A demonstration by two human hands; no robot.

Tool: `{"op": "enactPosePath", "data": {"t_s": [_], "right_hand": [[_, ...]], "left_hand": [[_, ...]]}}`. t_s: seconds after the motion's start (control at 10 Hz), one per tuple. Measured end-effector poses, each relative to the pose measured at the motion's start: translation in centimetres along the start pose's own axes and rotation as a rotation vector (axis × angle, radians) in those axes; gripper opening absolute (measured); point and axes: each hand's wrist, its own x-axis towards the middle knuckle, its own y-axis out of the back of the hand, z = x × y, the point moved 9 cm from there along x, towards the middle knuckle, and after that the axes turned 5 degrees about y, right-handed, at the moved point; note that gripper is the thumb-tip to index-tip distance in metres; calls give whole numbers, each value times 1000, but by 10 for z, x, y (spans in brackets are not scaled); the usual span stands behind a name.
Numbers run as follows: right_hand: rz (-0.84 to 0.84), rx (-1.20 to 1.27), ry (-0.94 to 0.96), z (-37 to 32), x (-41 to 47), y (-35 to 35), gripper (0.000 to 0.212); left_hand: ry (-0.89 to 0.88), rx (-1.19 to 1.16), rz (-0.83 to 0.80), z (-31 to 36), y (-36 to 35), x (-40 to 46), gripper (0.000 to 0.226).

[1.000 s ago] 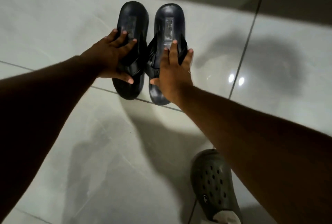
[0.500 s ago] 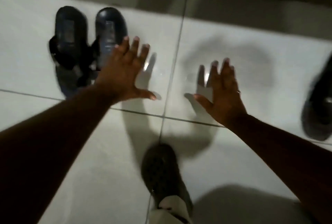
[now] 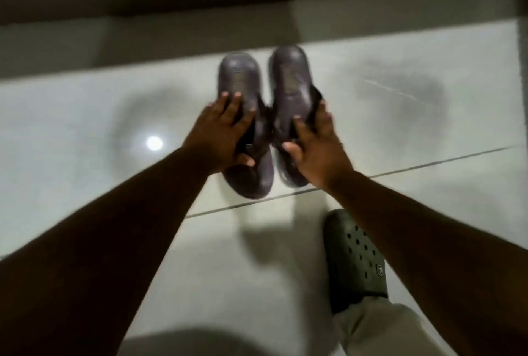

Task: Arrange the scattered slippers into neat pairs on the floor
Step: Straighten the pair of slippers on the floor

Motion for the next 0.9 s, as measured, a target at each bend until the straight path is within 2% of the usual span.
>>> {"op": "enactPosePath", "data": {"t_s": [0.1,0.2,0.3,0.4,0.6,0.8,0.9], "right_hand": [[59,80,23,9,10,-3,62],[123,171,-24,51,2,10,63],[138,175,-5,106,-7,27,65],[131,149,-77,215,-13,55,67],[185,179,-154,332,-11,92,66],[157,145,-245,348,-15,102,72],[223,148,-282,329,-22,113,77]], "left_hand": [[32,36,-42,16,-11,19,118],[84,-10,-63,61,-17,36,118],[73,-25,-51,117,-16,63,109],[8,-46,-44,208,-5,124,106],[-81,-19,-16,308,17,208,106],[-133,-9,-9,323,33,214,105],[-79,-53,31,296,40,194,106]]}}
